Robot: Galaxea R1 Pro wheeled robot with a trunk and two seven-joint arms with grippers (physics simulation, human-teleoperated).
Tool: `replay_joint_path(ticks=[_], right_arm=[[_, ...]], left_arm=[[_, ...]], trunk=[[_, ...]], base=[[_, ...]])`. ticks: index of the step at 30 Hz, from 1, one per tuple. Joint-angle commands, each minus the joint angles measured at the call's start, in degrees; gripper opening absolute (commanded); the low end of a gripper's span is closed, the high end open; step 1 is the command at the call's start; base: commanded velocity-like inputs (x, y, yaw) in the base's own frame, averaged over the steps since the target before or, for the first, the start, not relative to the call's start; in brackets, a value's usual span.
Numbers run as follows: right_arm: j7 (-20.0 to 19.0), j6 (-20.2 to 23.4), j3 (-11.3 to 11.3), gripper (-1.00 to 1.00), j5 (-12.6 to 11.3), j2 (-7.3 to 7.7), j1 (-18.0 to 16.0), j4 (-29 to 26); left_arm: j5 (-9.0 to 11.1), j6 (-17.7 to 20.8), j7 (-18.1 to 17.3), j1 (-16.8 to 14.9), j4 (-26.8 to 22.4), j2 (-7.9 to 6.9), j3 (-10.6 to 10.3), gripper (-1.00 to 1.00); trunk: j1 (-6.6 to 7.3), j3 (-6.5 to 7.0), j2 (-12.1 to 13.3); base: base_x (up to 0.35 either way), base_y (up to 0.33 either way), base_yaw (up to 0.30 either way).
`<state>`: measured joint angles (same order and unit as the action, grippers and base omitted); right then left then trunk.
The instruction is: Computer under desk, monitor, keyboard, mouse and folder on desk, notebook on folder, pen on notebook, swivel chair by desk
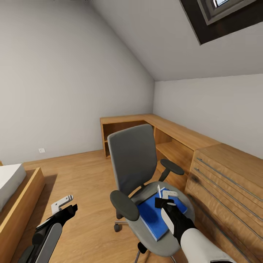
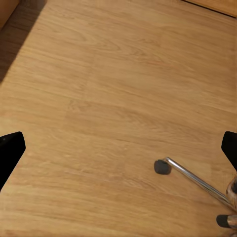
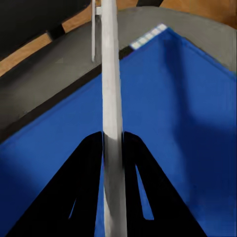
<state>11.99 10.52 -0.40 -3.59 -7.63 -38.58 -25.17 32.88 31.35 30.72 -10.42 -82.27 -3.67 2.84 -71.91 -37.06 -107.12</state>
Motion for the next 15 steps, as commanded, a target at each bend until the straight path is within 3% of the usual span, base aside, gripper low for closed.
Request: replay_joint_path(ticks=[1, 4, 8, 12, 15], right_arm=[[0.0, 0.3, -0.1, -1.0, -0.5, -0.02, 0.0, -1.2], [0.1, 1.1, -0.1, -1.0, -0.5, 0.11, 0.3, -4.5], [0.1, 8.2, -0.2, -1.0, -0.8, 0.78, 3.6, -15.2], [0.3, 17.1, -0.4, -1.0, -1.0, 1.08, 12.7, -35.0], [0.3, 20.6, -0.5, -1.0, -1.0, 1.03, 16.7, -43.0]], left_arm=[[0.6, 0.1, 0.5, 0.0, -0.1, -0.02, 0.0, 1.0], [0.6, 0.1, 0.4, 0.0, 0.0, -0.02, 0.0, 1.0], [0.6, 0.1, 0.2, 0.0, 0.1, -0.02, 0.0, 1.0], [0.5, 0.1, 0.2, 0.0, 0.1, -0.02, 0.0, 1.0], [0.6, 0.1, 0.2, 0.0, 0.1, -0.02, 0.0, 1.0]], trunk=[[0.23, 0.12, 0.4], [0.89, 0.66, 1.6], [1.77, 1.38, 3.2], [2.65, 2.09, 4.8], [3.31, 2.63, 6.0]], base=[[0.0, 0.0, 0.0], [0.0, 0.0, 0.0], [0.0, 0.0, 0.0], [-0.008, 0.0, 0.0], [-0.152, 0.0, 0.0]])
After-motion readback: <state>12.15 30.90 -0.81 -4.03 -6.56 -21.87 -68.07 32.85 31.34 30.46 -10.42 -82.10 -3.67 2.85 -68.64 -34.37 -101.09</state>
